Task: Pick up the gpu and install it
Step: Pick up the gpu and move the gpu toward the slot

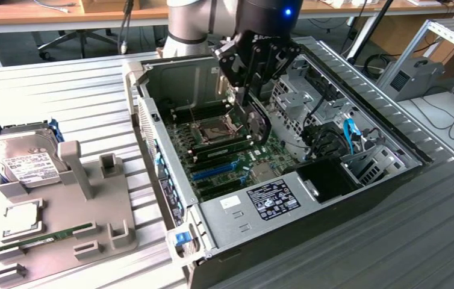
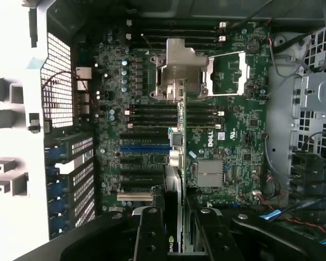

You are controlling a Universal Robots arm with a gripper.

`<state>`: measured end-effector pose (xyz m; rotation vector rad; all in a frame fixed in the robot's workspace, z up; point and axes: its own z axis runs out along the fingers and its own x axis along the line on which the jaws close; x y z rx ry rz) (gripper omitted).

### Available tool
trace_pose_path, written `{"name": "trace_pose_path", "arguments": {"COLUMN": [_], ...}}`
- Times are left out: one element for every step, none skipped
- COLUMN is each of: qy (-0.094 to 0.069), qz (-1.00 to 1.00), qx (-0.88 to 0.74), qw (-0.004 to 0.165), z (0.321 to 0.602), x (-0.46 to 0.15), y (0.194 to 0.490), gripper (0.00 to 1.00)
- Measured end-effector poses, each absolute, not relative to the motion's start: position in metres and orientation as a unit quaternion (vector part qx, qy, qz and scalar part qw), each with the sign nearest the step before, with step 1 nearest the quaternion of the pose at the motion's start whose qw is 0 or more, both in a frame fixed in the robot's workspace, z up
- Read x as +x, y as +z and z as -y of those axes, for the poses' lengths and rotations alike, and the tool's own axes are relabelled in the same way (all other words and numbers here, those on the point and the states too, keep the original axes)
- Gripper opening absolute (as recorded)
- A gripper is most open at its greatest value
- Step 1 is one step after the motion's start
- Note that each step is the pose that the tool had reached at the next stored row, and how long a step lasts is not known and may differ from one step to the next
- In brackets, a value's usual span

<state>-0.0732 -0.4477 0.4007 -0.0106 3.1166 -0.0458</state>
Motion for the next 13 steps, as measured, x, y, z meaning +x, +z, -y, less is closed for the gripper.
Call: {"name": "trace_pose_path", "arguments": {"qy": [-0.015,-0.015,-0.015,-0.015,-0.015,-0.015,-0.015,-0.015,-0.015,-0.015,-0.016,-0.016,-0.016], "qz": [-1.000,-1.000,-1.000,-1.000,-1.000,-1.000,-1.000,-1.000,-1.000,-1.000,-1.000,-1.000,-1.000], "qx": [-0.003,-0.003,-0.003,-0.003,-0.003,-0.003,-0.003,-0.003,-0.003,-0.003,-0.003,-0.003,-0.003], "qw": [0.012,0.012,0.012,0.011,0.011,0.011,0.011,0.011,0.011,0.011,0.010,0.010,0.010], "z": [0.447,0.447,0.447,0.447,0.447,0.447,0.447,0.447,0.447,0.447,0.447,0.447,0.447], "x": [-0.066,-0.058,-0.050,-0.045,-0.041,-0.035,-0.030,-0.027,-0.026,-0.025,-0.024,-0.023,-0.021], "y": [0.399,0.398,0.396,0.395,0.393,0.391,0.388,0.385,0.383,0.382,0.381,0.380,0.379], "gripper": [0.26,0.26,0.26,0.26,0.26,0.26,0.26,0.26,0.26,0.26,0.26,0.26,0.26]}}
